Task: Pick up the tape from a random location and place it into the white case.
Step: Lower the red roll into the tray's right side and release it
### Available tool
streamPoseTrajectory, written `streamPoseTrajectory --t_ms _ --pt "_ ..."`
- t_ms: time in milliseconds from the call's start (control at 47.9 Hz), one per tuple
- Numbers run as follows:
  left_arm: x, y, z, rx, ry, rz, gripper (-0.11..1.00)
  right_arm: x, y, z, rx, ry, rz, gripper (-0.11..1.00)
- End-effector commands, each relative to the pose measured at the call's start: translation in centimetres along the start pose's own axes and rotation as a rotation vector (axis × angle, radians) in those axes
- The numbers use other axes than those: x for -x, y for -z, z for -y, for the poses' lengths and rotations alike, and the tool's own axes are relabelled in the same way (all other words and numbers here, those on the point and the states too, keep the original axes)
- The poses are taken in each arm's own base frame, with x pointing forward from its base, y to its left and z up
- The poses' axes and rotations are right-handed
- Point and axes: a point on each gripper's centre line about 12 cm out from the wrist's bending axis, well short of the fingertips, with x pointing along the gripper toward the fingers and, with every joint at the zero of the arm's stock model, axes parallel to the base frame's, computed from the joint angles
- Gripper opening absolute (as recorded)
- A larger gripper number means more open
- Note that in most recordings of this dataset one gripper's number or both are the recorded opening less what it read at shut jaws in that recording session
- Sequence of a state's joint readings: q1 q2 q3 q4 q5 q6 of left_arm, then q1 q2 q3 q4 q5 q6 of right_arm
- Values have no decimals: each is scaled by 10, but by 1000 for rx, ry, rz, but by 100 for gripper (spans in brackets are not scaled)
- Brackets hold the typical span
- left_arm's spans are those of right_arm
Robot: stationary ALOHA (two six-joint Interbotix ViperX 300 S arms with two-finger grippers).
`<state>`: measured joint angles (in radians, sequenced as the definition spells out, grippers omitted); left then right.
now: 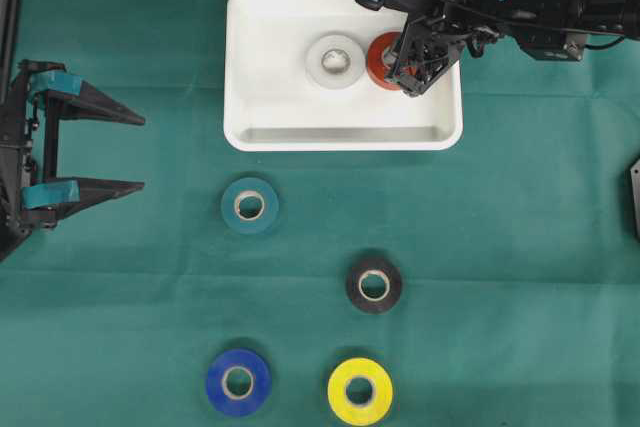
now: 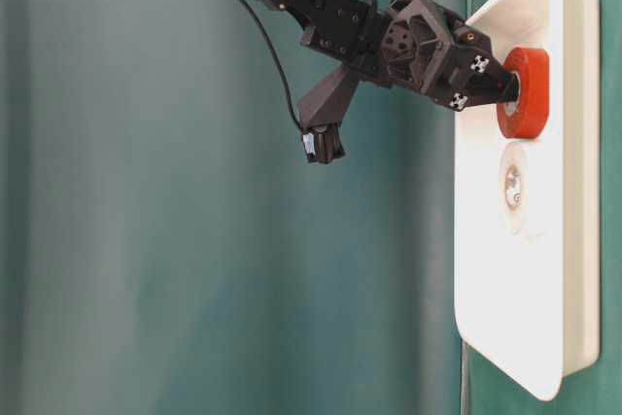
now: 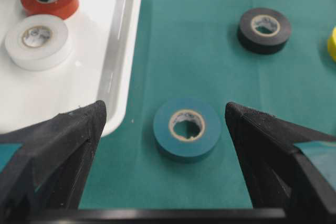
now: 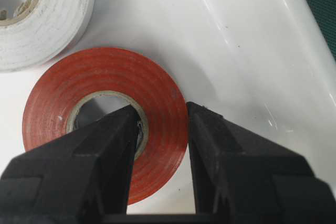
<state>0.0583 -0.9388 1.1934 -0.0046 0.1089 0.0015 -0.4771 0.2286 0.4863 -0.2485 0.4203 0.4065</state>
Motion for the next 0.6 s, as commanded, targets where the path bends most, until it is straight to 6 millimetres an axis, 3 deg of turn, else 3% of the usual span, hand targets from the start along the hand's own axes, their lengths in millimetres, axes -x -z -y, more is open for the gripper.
streamPoseTrajectory --t_ms 0,188,355,417,584 --pt "0 -8 -1 1 -3 26 96 11 -8 2 -6 0 26 31" --pt "0 -9 -1 1 -3 29 96 25 -13 3 -10 -2 51 33" --pt "-1 -9 -1 1 -3 26 96 41 -21 1 8 -7 96 78" --pt "-1 -8 -1 1 -3 25 96 53 -26 1 4 -10 121 89" --pt "-1 -9 -1 1 -3 28 96 95 -41 4 1 -12 204 89"
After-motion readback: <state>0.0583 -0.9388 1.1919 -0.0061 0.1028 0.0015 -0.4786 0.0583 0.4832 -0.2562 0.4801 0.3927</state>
